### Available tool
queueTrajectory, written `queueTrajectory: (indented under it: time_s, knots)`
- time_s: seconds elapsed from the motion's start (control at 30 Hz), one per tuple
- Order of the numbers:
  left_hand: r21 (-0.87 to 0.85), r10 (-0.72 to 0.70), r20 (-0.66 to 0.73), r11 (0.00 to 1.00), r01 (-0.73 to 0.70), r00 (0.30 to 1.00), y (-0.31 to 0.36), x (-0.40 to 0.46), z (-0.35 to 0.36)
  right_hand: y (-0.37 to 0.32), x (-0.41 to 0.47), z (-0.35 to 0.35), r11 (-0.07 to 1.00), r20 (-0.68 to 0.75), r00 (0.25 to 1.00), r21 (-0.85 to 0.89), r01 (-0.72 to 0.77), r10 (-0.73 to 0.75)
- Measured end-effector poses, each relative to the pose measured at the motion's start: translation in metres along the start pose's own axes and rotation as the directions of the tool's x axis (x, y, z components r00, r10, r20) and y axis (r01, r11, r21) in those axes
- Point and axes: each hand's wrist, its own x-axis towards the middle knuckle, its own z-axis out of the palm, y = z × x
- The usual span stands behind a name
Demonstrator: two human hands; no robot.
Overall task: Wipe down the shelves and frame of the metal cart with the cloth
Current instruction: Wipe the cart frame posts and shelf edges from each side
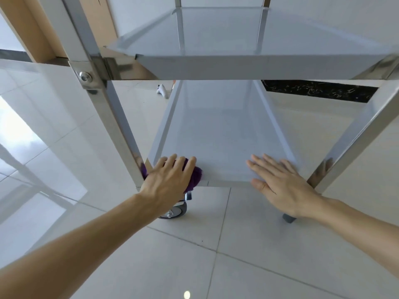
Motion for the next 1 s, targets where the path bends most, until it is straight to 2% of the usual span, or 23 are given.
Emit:
queueTrajectory:
  time_s: [0.2,0.33,0.4,0.5,0.57,0.63,0.77,0.87,0.93,1.0]
  knots:
    - [-0.271,0.149,-0.149,0.944,-0.185,0.978,0.074,0.04,-0.019,0.003,-0.005,-0.002,0.995,-0.008,1.0,0.09,0.03,-0.03]
    - [-0.4,0.121,-0.173,0.898,-0.182,0.977,0.061,0.038,-0.016,0.006,-0.006,-0.001,0.995,-0.008,0.999,0.088,0.043,-0.043]
    - [-0.406,0.076,-0.156,0.904,-0.134,0.985,0.034,0.022,-0.009,0.007,-0.005,-0.001,0.997,0.001,0.999,0.07,0.044,-0.044]
    - [-0.243,-0.02,-0.115,0.97,-0.009,0.993,-0.003,-0.002,0.001,0.006,-0.004,0.0,0.996,0.001,0.999,0.073,0.046,-0.046]
    - [-0.171,-0.065,-0.039,0.984,0.058,0.997,-0.009,-0.008,0.001,0.004,-0.004,0.0,0.997,-0.008,0.999,0.069,0.047,-0.046]
    - [-0.168,-0.089,-0.005,0.982,0.087,0.996,-0.004,-0.005,-0.002,0.004,-0.004,0.0,0.997,-0.011,0.999,0.064,0.043,-0.043]
    - [-0.252,0.0,-0.073,0.968,-0.018,0.997,0.026,0.013,-0.007,0.006,-0.004,-0.002,0.996,0.01,0.999,0.079,0.037,-0.038]
    - [-0.408,0.062,-0.113,0.907,-0.103,0.992,0.06,0.037,-0.018,0.005,-0.005,-0.006,0.99,0.016,0.999,0.134,0.036,-0.038]
    - [-0.518,0.081,-0.104,0.846,-0.123,0.991,0.073,0.046,-0.022,0.005,-0.006,-0.008,0.981,0.007,0.999,0.192,0.034,-0.036]
    - [-0.521,0.09,-0.102,0.844,-0.13,0.991,0.071,0.046,-0.019,0.004,-0.006,-0.009,0.97,0.003,0.999,0.241,0.031,-0.033]
